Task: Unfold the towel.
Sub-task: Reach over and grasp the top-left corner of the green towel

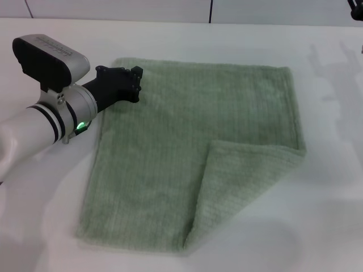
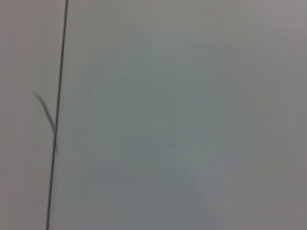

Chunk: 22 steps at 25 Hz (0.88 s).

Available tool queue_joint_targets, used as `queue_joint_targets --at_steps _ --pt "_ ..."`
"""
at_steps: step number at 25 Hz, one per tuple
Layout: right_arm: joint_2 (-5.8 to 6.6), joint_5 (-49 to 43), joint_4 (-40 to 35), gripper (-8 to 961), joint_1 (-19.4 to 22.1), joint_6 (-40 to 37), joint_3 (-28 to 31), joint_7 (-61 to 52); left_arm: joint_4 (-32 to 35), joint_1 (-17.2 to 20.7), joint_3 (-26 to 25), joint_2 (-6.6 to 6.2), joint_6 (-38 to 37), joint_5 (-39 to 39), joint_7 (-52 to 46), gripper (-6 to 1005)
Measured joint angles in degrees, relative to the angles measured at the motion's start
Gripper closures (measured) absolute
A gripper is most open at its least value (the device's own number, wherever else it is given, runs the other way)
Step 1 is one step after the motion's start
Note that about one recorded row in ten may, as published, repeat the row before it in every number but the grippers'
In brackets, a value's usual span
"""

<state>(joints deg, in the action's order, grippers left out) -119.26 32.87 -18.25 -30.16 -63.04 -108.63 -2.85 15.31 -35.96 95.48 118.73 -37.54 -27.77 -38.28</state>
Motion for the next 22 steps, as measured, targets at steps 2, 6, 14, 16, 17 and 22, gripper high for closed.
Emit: queue_joint_targets --at_steps 2,6,14,16,17,22 --pt "0.00 0.00 -0.31 236 -0.04 0.82 0.00 -0.01 -0.21 -0.25 0.00 0.01 0.94 -0.01 -0.01 1001" --pt "0.00 -0.04 -0.88 235 -0.40 2.46 0.00 -0.03 -0.32 -0.52 0.15 0.05 2.75 -0.06 -0.04 1001" --pt "0.07 -0.18 -0.91 235 -0.79 2.66 -0.08 -0.02 -0.38 -0.90 1.41 0.20 5.43 -0.10 -0.20 1001" --pt "0.08 -0.19 -0.91 235 -0.88 2.66 -0.40 -0.04 -0.38 -0.94 1.41 0.19 5.86 -0.10 -0.21 1001" --pt "0.08 -0.18 -0.92 235 -0.91 2.66 -0.51 -0.04 -0.38 -0.96 1.41 0.20 6.18 -0.10 -0.21 1001" --pt "0.09 -0.19 -0.91 236 -1.04 2.66 -0.67 -0.05 -0.37 -1.00 1.48 0.25 6.69 -0.09 -0.22 1001"
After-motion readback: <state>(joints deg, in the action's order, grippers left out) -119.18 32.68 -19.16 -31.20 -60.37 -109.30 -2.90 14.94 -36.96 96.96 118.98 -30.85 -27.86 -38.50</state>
